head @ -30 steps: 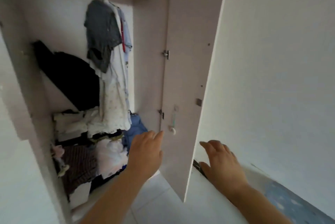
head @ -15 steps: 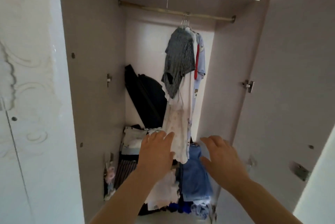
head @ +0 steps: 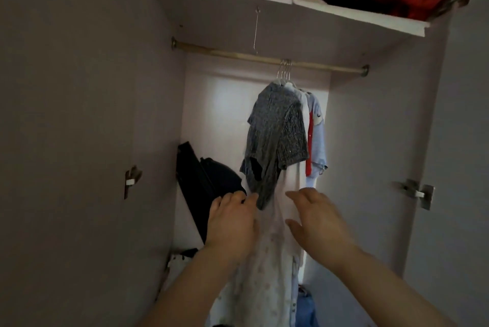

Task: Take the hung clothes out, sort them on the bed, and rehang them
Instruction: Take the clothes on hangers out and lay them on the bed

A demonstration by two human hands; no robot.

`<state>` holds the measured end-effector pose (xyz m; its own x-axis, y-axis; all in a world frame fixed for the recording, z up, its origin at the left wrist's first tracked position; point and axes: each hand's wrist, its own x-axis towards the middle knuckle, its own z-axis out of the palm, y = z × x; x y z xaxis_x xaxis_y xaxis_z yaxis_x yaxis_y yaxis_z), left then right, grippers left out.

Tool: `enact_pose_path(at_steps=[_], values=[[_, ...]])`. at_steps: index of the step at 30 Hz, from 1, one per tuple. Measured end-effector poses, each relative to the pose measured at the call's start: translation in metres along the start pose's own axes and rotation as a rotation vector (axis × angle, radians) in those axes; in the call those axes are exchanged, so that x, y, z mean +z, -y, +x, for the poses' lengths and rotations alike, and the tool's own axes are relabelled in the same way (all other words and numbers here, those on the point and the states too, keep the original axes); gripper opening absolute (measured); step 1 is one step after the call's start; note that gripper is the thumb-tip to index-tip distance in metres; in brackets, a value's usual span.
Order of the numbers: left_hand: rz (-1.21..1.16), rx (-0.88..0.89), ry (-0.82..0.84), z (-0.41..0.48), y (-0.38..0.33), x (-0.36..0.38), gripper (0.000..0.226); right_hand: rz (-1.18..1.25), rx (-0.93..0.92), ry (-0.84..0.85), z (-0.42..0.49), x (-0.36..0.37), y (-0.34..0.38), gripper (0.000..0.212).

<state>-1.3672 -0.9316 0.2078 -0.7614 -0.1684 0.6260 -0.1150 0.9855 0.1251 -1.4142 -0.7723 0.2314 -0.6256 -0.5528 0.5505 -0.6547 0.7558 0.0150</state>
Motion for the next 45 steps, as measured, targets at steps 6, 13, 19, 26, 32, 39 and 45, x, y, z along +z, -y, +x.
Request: enact_pose_path(at_steps=[6, 13, 19, 26, 32, 39, 45], values=[[0.016, 0.042, -0.055, 0.081, 0.020, 0.020, 0.058, -0.048, -0.100, -0.131, 0.104, 0.004, -0.015, 0.048], [0.092, 0.019, -0.153, 0.170, 0.039, 0.047, 0.056, -0.178, -0.166, -0.260, 0.238, 0.014, -0.039, 0.042], [0.097, 0.020, -0.204, 0.240, 0.041, 0.070, 0.055, -0.300, -0.143, -0.305, 0.339, 0.014, -0.071, 0.037], [0.222, 0.073, -0.183, 0.285, 0.050, 0.100, 0.060, -0.456, -0.059, -0.378, 0.412, 0.031, -0.101, 0.062], [0.230, 0.079, -0.199, 0.308, 0.057, 0.112, 0.056, -0.597, 0.043, -0.441, 0.444, 0.036, -0.150, 0.069], [0.247, 0.073, -0.144, 0.329, 0.062, 0.127, 0.061, -0.643, 0.019, -0.465, 0.462, 0.042, -0.198, 0.073], [0.226, 0.066, -0.203, 0.349, 0.061, 0.131, 0.062, -0.497, -0.034, -0.528, 0.475, 0.037, -0.208, 0.044]])
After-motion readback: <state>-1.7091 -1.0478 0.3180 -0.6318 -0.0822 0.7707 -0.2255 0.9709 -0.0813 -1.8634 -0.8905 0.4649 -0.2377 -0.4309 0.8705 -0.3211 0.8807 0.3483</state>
